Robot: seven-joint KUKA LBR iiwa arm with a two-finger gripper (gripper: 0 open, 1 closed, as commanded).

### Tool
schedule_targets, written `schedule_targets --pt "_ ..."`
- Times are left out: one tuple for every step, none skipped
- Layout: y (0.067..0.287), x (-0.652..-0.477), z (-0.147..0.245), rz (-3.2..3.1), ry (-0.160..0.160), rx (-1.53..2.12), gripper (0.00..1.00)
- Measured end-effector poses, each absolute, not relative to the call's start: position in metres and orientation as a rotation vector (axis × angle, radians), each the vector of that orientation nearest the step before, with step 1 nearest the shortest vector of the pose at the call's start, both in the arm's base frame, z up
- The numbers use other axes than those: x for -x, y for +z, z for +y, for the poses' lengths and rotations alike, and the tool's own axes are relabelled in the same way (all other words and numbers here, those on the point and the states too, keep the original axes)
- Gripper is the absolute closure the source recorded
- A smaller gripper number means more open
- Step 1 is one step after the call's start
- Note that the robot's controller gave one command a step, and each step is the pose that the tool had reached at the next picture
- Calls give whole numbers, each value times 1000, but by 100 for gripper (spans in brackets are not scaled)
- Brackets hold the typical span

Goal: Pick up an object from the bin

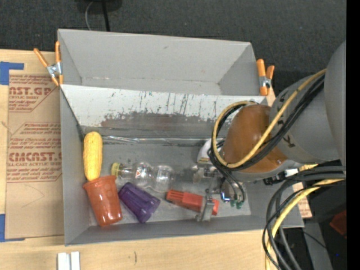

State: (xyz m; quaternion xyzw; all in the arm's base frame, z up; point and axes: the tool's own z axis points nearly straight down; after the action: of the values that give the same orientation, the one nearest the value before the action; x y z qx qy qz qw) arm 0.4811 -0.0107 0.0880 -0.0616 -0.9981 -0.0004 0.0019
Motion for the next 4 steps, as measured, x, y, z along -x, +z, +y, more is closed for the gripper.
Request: schedule_targets --pt "107 -482 -11 -3135 -1 186 0" --pt "71 -482 -5 -3128 -3 267 0" --pt "70 -482 -17 -3095 -2 523 100" --pt "70 -482 -17 -3095 -2 523 100"
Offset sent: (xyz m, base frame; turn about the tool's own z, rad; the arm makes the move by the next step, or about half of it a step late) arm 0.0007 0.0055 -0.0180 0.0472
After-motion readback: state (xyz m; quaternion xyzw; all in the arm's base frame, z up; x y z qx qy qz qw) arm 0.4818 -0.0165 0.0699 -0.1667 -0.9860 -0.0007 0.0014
